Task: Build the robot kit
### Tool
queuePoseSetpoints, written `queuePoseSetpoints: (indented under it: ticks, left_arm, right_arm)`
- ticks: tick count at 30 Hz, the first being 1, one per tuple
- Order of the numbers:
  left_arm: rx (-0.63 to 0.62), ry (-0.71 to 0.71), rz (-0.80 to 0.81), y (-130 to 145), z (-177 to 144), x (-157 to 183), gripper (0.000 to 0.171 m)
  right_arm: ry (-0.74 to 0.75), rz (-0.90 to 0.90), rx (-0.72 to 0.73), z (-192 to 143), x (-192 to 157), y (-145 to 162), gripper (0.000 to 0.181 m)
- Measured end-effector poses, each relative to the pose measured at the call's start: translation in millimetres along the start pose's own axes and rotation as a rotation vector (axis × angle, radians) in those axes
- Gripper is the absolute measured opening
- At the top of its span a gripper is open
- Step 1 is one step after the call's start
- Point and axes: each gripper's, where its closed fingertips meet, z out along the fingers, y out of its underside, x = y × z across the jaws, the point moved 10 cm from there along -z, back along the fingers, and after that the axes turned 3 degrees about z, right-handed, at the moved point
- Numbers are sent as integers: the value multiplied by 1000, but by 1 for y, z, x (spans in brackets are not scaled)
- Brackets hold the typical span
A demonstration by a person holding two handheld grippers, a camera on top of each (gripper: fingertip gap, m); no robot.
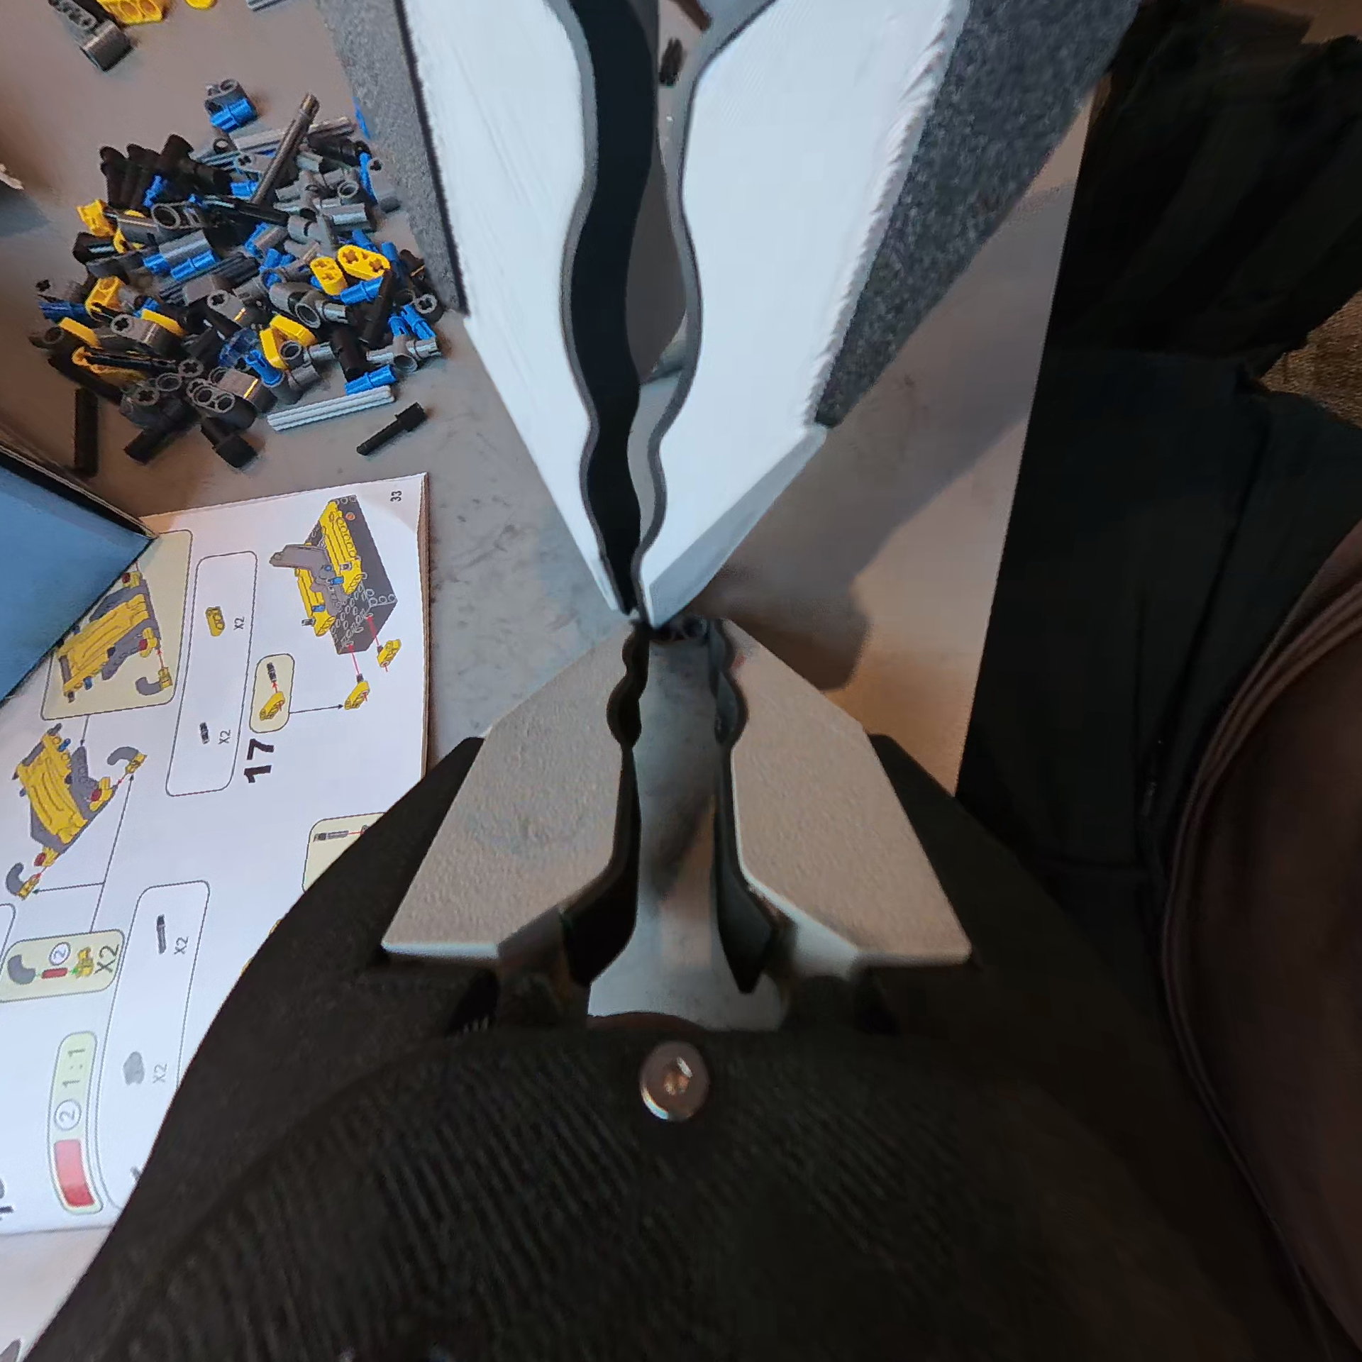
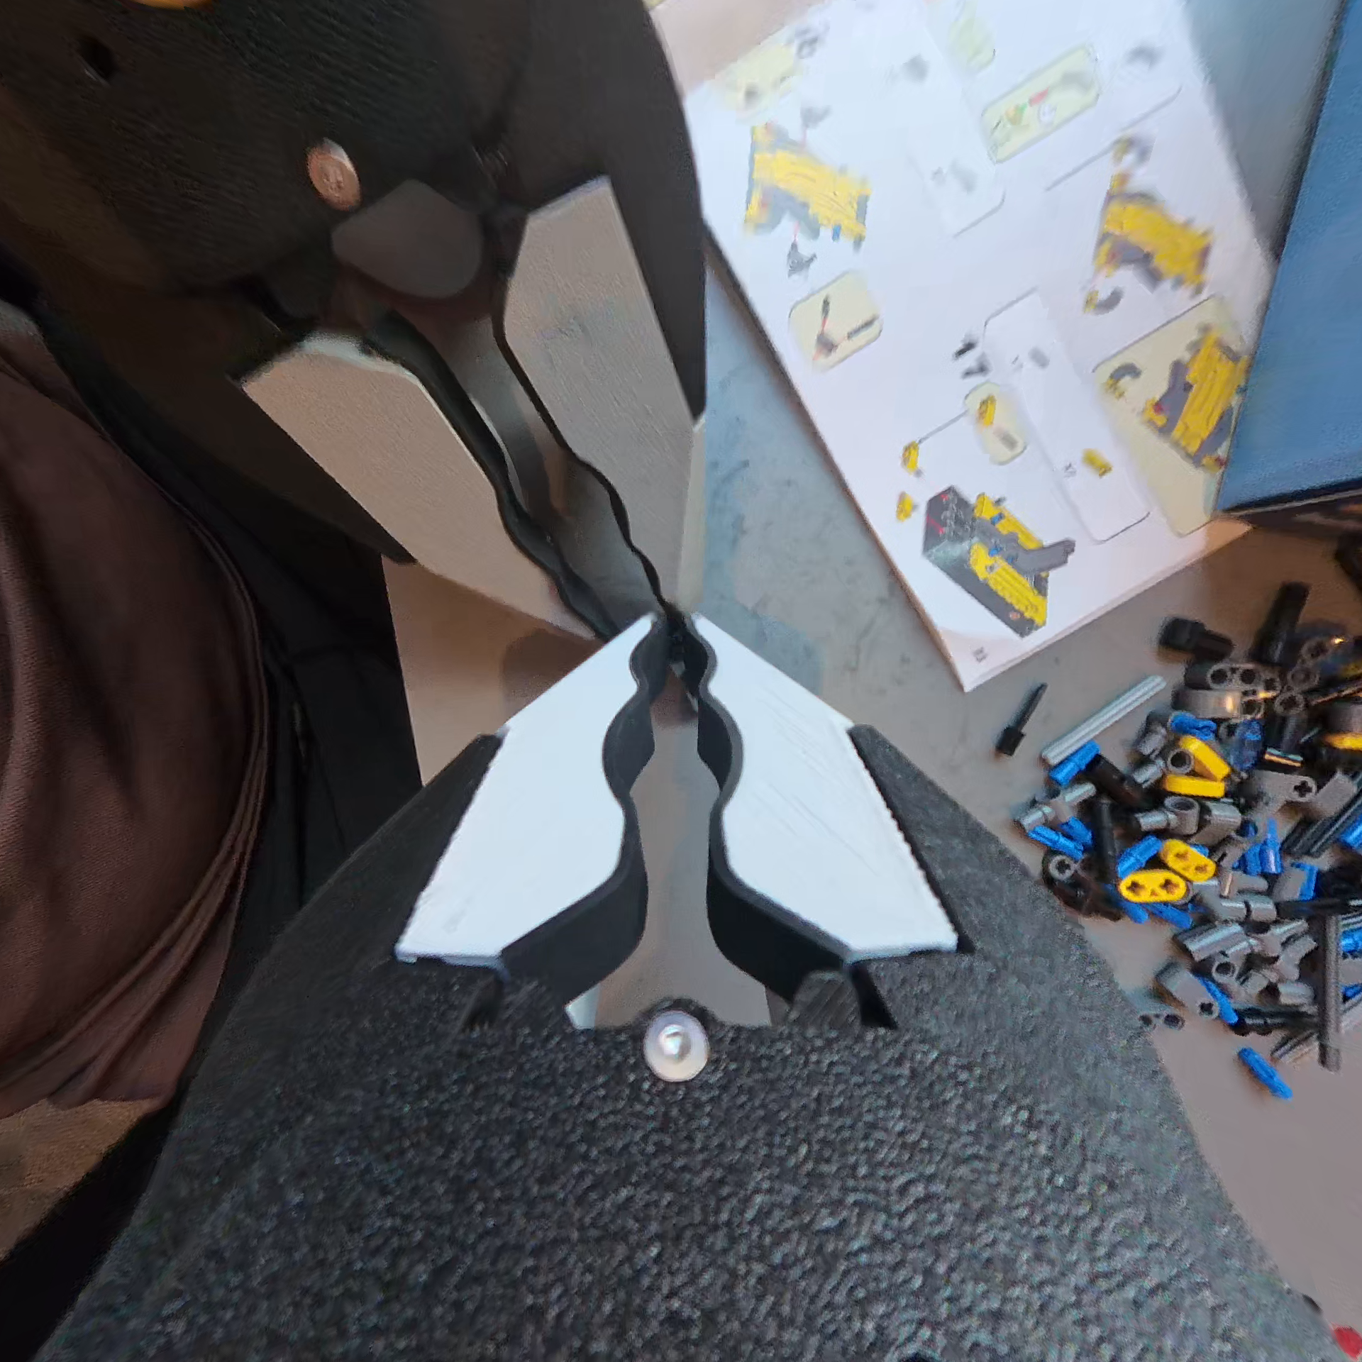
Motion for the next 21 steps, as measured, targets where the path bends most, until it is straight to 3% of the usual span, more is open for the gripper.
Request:
queuePoseSetpoints:
  ticks: [4, 14, 21]
  left_arm:
    - [1, 1, 3, 0, 0, 0, 13]
    - [5, 1, -1, 0, 0, 0, 13]
    - [5, 5, -6, 0, 0, -1, 13]
  right_arm:
    - [-12, -18, -6, 1, 1, -1, 3]
    - [4, 48, 216, -5, 2, 26, 3]
    - [102, -95, 223, -3, -6, 24, 3]
